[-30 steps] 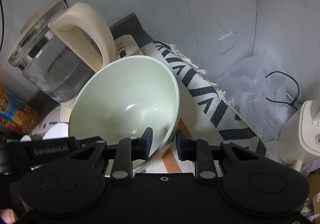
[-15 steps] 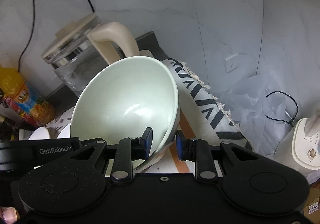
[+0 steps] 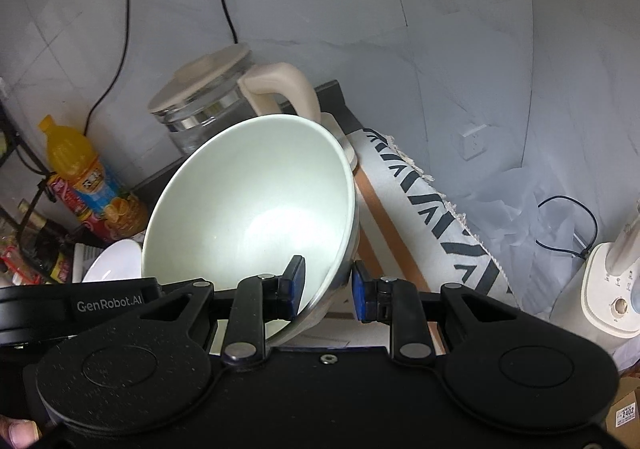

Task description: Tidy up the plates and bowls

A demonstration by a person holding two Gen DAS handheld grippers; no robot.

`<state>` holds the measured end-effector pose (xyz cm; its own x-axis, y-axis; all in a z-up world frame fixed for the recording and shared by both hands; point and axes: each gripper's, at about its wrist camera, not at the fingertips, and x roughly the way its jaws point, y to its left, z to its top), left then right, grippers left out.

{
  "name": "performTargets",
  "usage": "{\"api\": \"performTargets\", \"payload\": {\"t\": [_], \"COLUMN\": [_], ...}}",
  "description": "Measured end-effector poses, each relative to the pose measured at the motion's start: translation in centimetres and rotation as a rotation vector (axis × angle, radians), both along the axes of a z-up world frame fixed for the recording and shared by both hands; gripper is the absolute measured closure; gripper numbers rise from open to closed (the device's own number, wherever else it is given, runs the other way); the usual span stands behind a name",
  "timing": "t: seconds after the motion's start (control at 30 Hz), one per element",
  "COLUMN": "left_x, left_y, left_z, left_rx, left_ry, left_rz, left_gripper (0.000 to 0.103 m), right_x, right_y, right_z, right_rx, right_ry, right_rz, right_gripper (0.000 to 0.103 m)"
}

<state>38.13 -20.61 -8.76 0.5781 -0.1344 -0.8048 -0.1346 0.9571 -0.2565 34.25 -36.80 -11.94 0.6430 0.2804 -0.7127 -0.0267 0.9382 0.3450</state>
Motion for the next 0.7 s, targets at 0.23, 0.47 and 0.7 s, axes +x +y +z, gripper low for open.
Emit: {"api": "performTargets", "payload": {"t": [0.23,0.47,0.7], "left_x": [-3.1,-5.7,-8.3], "left_y": [0.7,1.6,2.5], "left_z": [1.3,2.4,3.2], "left_rx": [-0.002,-0.005,0.007], "left_ry": [-0.025,-0.047,-0.058], "left_rz": [0.019,0.040,0.057], "left_gripper": [0.085,0.085,0.085], "right_x": [-2.3,-4.5,-6.6], "right_y": [0.7,1.6,2.6], "right_z": [1.4,2.4,2.7], "right_rx": [0.007,0.010,0.014], "right_ry": [-0.032,-0.056,-0.066], "right_rz": [0.010,0.032,0.058], "right_gripper": [0.078,0.078,0.078]}}
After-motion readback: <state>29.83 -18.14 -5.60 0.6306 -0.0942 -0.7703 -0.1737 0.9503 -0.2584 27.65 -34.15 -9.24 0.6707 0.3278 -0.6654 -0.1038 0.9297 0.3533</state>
